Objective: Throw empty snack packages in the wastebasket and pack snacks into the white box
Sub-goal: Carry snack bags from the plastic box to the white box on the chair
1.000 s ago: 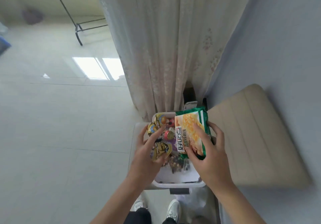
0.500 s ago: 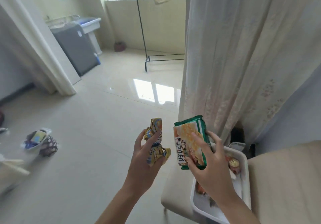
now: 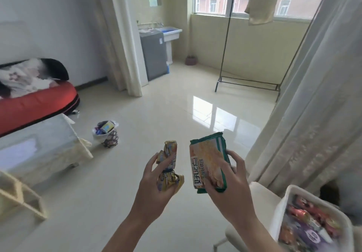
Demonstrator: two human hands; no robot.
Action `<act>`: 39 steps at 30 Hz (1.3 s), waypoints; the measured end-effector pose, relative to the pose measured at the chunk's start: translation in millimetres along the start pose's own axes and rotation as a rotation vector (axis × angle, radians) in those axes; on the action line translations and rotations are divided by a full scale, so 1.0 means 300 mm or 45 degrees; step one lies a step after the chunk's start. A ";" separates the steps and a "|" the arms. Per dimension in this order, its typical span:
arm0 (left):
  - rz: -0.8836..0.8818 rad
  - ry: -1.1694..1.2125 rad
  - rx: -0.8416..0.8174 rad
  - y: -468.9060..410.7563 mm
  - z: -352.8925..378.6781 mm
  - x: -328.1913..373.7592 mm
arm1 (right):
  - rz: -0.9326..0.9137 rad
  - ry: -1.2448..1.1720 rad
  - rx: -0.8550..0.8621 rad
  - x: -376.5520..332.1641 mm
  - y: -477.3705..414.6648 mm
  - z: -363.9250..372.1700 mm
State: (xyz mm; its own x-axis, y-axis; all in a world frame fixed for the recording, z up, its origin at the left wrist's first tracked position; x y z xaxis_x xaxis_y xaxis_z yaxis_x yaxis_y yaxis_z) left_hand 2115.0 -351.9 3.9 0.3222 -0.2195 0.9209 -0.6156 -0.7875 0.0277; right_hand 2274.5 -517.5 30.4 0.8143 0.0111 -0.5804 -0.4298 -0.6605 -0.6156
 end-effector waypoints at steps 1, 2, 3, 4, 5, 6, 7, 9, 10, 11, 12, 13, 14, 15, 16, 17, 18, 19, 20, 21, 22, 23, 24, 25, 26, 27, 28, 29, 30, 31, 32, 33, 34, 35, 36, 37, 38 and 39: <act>-0.017 0.000 0.038 0.014 -0.081 -0.026 | -0.018 -0.024 -0.017 -0.047 -0.016 0.066; -0.038 0.006 0.077 0.029 -0.165 -0.052 | -0.041 -0.053 -0.041 -0.096 -0.033 0.139; -0.060 0.013 0.114 0.046 -0.249 -0.079 | -0.069 -0.085 -0.075 -0.147 -0.051 0.213; -0.080 0.018 0.151 0.064 -0.333 -0.107 | -0.101 -0.118 -0.112 -0.200 -0.067 0.289; -0.099 0.023 0.193 0.084 -0.418 -0.138 | -0.135 -0.152 -0.156 -0.252 -0.084 0.370; -0.117 0.028 0.242 0.105 -0.501 -0.170 | -0.162 -0.187 -0.209 -0.301 -0.099 0.450; -0.140 0.035 0.294 0.128 -0.581 -0.205 | -0.180 -0.224 -0.266 -0.347 -0.115 0.531; -0.197 0.044 0.401 0.172 -0.735 -0.281 | -0.225 -0.293 -0.369 -0.440 -0.149 0.688; -0.225 0.046 0.452 0.191 -0.805 -0.318 | -0.251 -0.323 -0.413 -0.487 -0.168 0.762; -0.254 0.050 0.504 0.211 -0.874 -0.359 | -0.281 -0.351 -0.457 -0.534 -0.186 0.838; -0.285 0.055 0.556 0.231 -0.941 -0.397 | -0.312 -0.380 -0.502 -0.581 -0.203 0.915; -0.316 0.056 0.607 0.249 -1.004 -0.435 | -0.340 -0.413 -0.545 -0.626 -0.218 0.990; -0.349 0.052 0.659 0.268 -1.065 -0.472 | -0.361 -0.449 -0.584 -0.671 -0.233 1.065; -0.380 0.046 0.709 0.284 -1.123 -0.509 | -0.380 -0.485 -0.619 -0.714 -0.246 1.140; -0.409 0.040 0.759 0.299 -1.180 -0.546 | -0.404 -0.518 -0.652 -0.757 -0.259 1.215; -0.435 0.040 0.809 0.311 -1.237 -0.582 | -0.434 -0.548 -0.683 -0.801 -0.270 1.293; -0.457 0.045 0.856 0.319 -1.292 -0.614 | -0.468 -0.579 -0.712 -0.844 -0.282 1.368; -0.478 0.046 0.901 0.325 -1.345 -0.643 | -0.501 -0.614 -0.737 -0.886 -0.294 1.442; -0.498 0.038 0.949 0.328 -1.398 -0.669 | -0.531 -0.653 -0.758 -0.930 -0.308 1.515; -0.521 0.027 1.001 0.332 -1.452 -0.694 | -0.557 -0.689 -0.779 -0.972 -0.324 1.589; -0.547 0.021 1.052 0.338 -1.504 -0.717 | -0.581 -0.719 -0.804 -1.015 -0.338 1.661; -0.575 0.025 1.099 0.346 -1.557 -0.739 | -0.606 -0.749 -0.837 -1.058 -0.350 1.734; -0.605 0.027 1.139 0.353 -1.607 -0.757 | -0.633 -0.777 -0.871 -1.100 -0.359 1.804; -0.636 0.023 1.176 0.357 -1.656 -0.772 | -0.658 -0.803 -0.899 -1.139 -0.370 1.869; -0.664 0.016 1.214 0.363 -1.705 -0.784 | -0.679 -0.832 -0.923 -1.176 -0.381 1.929; -0.685 0.009 1.257 0.371 -1.756 -0.794 | -0.697 -0.868 -0.946 -1.215 -0.392 1.986; -0.702 0.002 1.302 0.379 -1.805 -0.800 | -0.717 -0.906 -0.968 -1.253 -0.401 2.040; -0.720 -0.009 1.343 0.389 -1.852 -0.806 | -0.738 -0.938 -0.991 -1.292 -0.407 2.090; -0.741 -0.021 1.382 0.398 -1.894 -0.809 | -0.760 -0.963 -1.014 -1.328 -0.411 2.134; -0.763 -0.031 1.421 0.411 -1.936 -0.815 | -0.785 -0.988 -1.039 -1.369 -0.413 2.177; -0.784 -0.038 1.458 0.426 -1.974 -0.823 | -0.814 -1.014 -1.061 -1.411 -0.412 2.219; -0.804 -0.041 1.495 0.442 -2.011 -0.832 | -0.841 -1.033 -1.083 -1.453 -0.409 2.259; -0.821 -0.040 1.533 0.461 -2.046 -0.842 | -0.865 -1.049 -1.105 -1.494 -0.404 2.296; -0.837 -0.038 1.571 0.482 -2.079 -0.853 | -0.887 -1.064 -1.127 -1.536 -0.397 2.330; -0.855 -0.038 1.608 0.505 -2.110 -0.867 | -0.911 -1.081 -1.144 -1.579 -0.390 2.361; -0.873 -0.041 1.643 0.527 -2.140 -0.882 | -0.931 -1.100 -1.160 -1.622 -0.381 2.391; -0.891 -0.043 1.674 0.550 -2.169 -0.899 | -0.951 -1.121 -1.176 -1.663 -0.372 2.423; -0.905 -0.038 1.701 0.572 -2.198 -0.919 | -0.972 -1.139 -1.189 -1.705 -0.361 2.453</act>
State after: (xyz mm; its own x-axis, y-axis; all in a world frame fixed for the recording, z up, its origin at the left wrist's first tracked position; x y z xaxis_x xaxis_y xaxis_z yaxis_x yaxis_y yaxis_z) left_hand 1446.3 -46.8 11.1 0.2868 0.4220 0.8601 0.7504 -0.6570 0.0722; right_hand 1617.4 100.9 1.7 0.0725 0.7792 -0.6225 0.6543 -0.5082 -0.5600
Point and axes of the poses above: each hand's wrist, its own y-axis away from the middle knuckle, its own z-axis out of the palm, x = y × z, the point moved 10 cm from there along -y, towards the middle knuckle, and after that the axes turned 15 degrees about -z, right-handed, at the moved point
